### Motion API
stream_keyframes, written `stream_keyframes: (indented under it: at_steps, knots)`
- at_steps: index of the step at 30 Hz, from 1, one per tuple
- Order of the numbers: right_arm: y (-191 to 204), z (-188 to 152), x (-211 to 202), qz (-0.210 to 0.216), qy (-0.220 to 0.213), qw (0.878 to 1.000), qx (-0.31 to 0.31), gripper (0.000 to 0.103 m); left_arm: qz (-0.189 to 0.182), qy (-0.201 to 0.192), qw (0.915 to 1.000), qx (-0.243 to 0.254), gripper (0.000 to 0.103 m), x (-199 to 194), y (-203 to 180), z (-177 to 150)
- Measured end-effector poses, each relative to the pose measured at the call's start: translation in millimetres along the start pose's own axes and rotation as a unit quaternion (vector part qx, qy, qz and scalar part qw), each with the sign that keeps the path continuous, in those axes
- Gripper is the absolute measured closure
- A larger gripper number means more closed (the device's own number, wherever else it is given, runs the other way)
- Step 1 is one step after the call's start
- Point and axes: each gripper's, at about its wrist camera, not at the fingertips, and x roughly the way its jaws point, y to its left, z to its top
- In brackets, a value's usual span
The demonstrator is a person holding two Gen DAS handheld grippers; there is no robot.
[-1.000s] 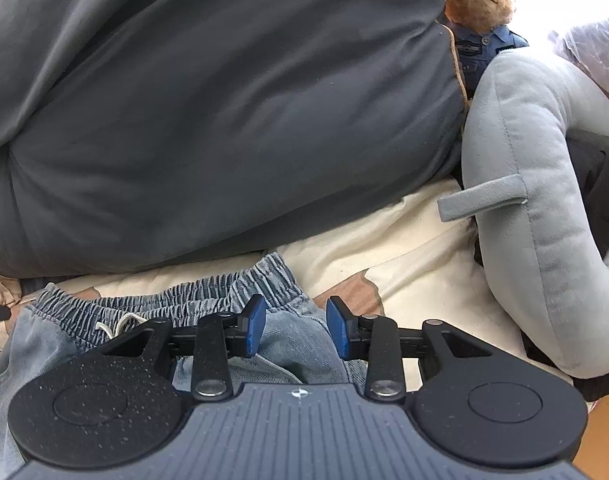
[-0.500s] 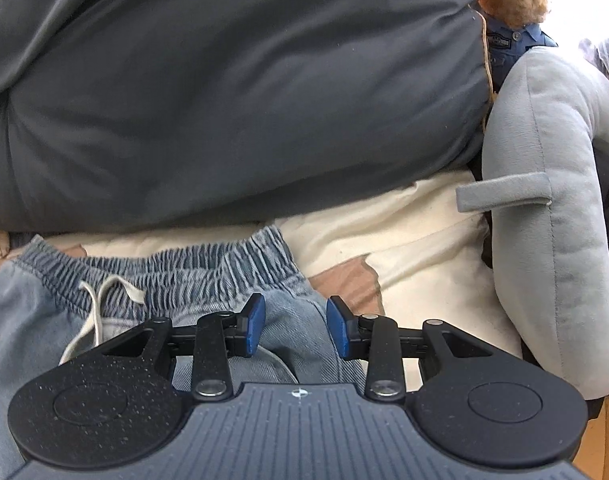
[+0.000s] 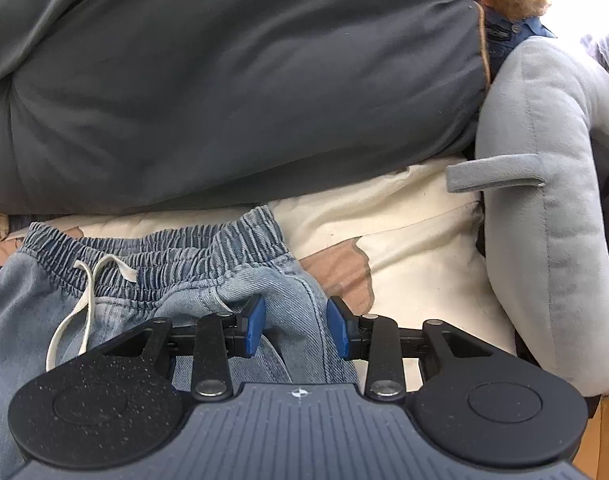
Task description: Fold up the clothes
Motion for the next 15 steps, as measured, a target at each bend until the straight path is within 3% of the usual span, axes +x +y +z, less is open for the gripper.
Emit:
stream_keyframes:
  at_steps: [4, 6, 10, 15]
  knots:
    - [2.6, 1.1, 2.9, -0.002, 0.003, 1.0, -0.019, 0.062, -0.001, 0.01, 0.9999, 0.005, 0.054, 4.6, -3.8, 3.0]
    - [2.6, 2.8, 1.9, -0.001, 0.003, 1.0, -0.027, 0.062, -0.005, 0.013, 0.9999, 0.003, 0.062, 4.4, -2.6, 2.6]
    - [1.7, 8.7, -2.2, 0.003, 0.001, 0.999, -0.045, 0.062, -0.006, 0.012, 0.9999, -0.003, 0.088, -0.1, 2.6, 0.6]
    - [0.0, 19.2, -4.7, 0.015, 0.0, 0.998, -0.057, 0.062, -0.008, -0.013, 0.9998, -0.013, 0.093, -19.8, 9.5, -5.7]
